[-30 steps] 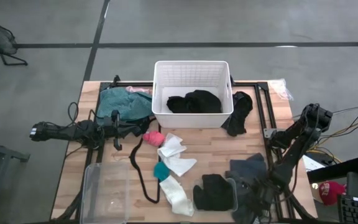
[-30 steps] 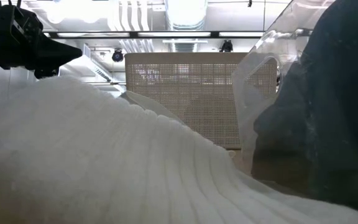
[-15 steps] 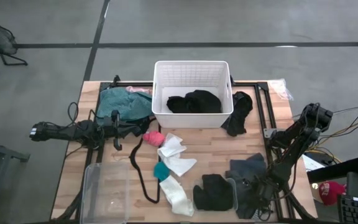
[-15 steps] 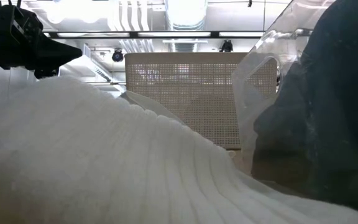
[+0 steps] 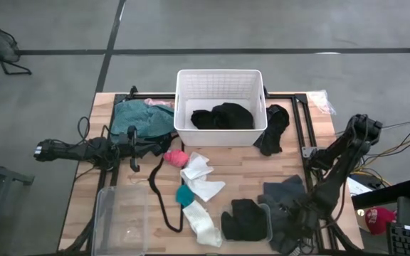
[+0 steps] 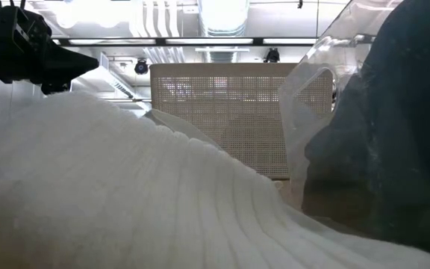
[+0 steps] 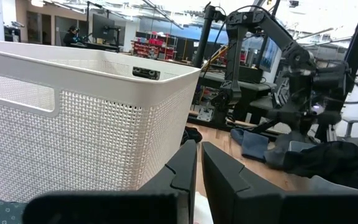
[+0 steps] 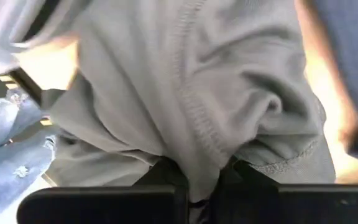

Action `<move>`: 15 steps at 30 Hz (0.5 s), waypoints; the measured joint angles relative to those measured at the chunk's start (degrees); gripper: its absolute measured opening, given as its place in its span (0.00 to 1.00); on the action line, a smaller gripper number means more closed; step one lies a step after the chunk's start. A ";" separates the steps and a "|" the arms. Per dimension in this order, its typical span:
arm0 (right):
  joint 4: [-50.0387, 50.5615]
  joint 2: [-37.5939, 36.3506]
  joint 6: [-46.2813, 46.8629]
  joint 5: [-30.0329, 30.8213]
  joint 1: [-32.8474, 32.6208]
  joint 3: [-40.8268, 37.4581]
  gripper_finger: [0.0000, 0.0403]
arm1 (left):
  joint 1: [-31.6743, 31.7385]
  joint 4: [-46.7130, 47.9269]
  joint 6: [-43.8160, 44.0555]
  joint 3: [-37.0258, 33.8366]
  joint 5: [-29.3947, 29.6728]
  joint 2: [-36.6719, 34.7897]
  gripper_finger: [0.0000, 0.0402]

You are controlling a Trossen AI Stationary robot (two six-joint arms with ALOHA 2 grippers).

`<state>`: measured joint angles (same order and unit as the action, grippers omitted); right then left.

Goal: Pick & Place Cloths
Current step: Put the gray boxer into the right transparent bin

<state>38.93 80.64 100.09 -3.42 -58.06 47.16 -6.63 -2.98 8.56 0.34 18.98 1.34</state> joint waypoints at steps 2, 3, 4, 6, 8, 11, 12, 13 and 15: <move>3.78 -1.48 -0.04 1.13 0.00 1.98 0.04 | 0.00 0.00 0.01 0.00 0.00 -0.02 0.08; 5.66 -2.27 -0.06 1.92 -0.02 2.97 0.04 | 0.00 0.00 0.00 0.00 0.02 -0.02 0.08; 7.64 -3.10 -0.11 2.62 -0.02 4.19 0.04 | 0.02 0.00 0.02 0.00 0.02 0.00 0.08; 11.40 -4.73 -0.18 4.38 -0.02 6.71 0.04 | 0.01 0.00 0.02 0.00 0.01 -0.02 0.08; 15.72 -6.20 -0.20 6.03 -0.02 9.31 0.03 | 0.00 0.00 0.00 0.00 0.00 0.00 0.08; 21.50 -7.74 -0.21 8.80 -0.04 13.74 0.03 | 0.02 0.00 0.01 0.00 0.00 0.00 0.08; 23.22 -8.08 -0.22 9.84 -0.04 15.22 0.03 | 0.00 0.00 0.02 0.00 0.02 -0.02 0.08; 25.01 -8.33 -0.22 10.85 -0.04 16.80 0.03 | 0.02 0.00 0.00 0.00 0.00 0.00 0.08; 27.57 -8.44 -1.02 13.14 -0.04 19.99 0.03 | 0.01 0.01 0.02 0.00 0.01 -0.01 0.08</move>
<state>66.50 72.20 99.08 9.71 -58.11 67.16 -6.63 -2.98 8.58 0.34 18.99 1.34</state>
